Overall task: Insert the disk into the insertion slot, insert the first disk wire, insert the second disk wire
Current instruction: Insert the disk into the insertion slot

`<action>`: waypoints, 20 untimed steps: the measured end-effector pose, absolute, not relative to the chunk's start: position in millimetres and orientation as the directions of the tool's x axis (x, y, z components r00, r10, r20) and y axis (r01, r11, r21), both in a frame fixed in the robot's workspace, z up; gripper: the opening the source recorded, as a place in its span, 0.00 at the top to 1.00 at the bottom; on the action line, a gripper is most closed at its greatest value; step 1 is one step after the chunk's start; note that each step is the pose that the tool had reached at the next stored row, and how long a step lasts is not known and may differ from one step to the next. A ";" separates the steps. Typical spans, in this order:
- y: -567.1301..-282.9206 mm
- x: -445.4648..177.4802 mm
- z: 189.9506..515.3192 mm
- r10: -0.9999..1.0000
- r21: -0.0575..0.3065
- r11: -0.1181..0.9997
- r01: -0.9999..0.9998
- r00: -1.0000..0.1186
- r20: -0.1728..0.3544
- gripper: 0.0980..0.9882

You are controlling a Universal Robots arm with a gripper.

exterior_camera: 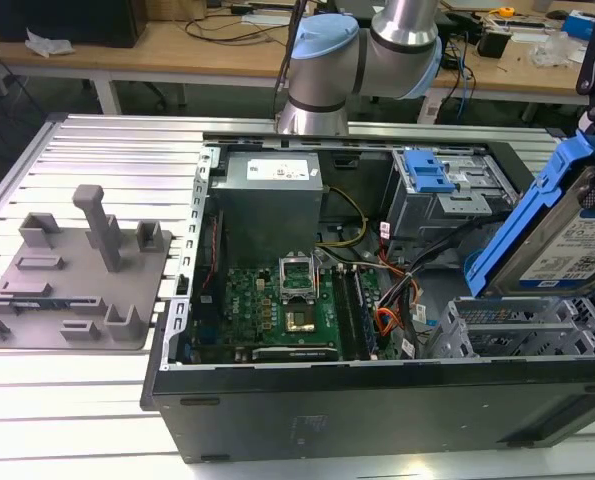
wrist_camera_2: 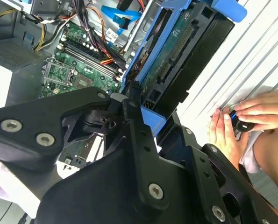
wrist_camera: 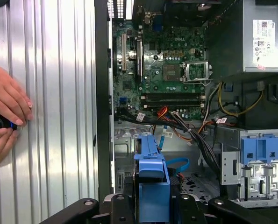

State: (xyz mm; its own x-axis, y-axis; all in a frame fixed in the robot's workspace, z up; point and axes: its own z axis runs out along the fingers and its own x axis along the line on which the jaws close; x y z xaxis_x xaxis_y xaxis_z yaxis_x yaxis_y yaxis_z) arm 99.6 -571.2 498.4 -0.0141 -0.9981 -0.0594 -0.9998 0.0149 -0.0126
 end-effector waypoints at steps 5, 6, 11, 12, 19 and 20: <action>-571.2 99.6 498.4 -0.998 -0.013 0.015 -1.000 -0.014 -0.059 0.70; -571.2 99.6 498.4 -0.998 -0.013 0.015 -1.000 -0.014 -0.059 0.70; -569.3 104.9 497.4 -0.999 -0.013 0.014 -1.000 -0.013 -0.050 0.70; -569.2 105.8 497.0 -0.999 -0.013 0.014 -1.000 -0.013 -0.050 0.70; -567.4 108.2 492.0 -0.999 -0.013 0.014 -1.000 -0.013 -0.050 0.70; -566.5 108.3 491.2 -0.999 -0.013 0.014 -1.000 -0.013 -0.050 0.70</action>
State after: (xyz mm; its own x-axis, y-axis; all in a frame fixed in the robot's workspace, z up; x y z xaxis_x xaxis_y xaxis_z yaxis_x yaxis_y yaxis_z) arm 108.3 -566.5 491.2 -0.0129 -0.9987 -0.0501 -0.9998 0.0136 -0.0127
